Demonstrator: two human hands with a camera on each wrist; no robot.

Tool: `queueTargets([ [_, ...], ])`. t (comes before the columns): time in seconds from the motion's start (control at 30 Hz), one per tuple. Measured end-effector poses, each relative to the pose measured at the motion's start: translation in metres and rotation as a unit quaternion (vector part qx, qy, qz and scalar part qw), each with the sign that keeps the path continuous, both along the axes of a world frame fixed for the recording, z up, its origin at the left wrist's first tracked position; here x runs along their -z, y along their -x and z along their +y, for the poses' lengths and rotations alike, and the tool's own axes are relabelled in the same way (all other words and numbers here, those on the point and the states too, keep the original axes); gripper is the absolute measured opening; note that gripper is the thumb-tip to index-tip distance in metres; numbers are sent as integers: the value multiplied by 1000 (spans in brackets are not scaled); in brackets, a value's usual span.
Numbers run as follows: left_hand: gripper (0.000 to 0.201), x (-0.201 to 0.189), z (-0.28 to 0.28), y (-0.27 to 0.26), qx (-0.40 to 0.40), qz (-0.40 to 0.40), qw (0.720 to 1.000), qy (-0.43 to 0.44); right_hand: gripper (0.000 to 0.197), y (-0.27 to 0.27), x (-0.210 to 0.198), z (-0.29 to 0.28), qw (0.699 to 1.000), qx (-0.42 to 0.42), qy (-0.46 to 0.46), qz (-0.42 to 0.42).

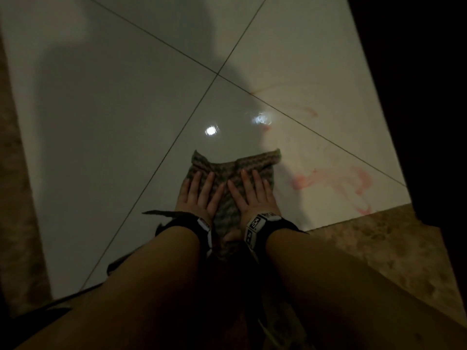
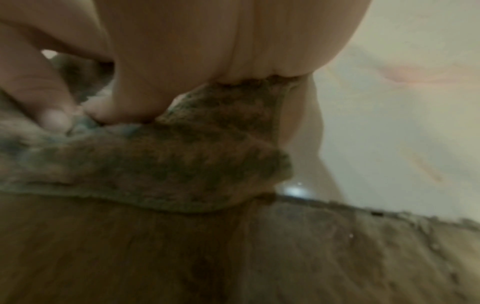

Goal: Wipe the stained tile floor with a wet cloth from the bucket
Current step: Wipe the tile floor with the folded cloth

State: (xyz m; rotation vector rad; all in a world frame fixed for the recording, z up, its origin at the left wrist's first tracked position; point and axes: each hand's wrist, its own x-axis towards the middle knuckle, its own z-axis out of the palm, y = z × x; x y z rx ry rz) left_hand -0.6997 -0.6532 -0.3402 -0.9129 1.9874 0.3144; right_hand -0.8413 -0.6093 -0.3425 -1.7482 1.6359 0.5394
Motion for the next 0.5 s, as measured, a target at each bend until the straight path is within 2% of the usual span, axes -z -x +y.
queueTargets([
  [0.27,128,3,2,3,-7,-9,1000,13,125,3,-1,0,1000,-4,4,-8],
  [0.5,127,7,1,19,-26,35,999,5,125,19,0,4,999,23,-7,-22],
])
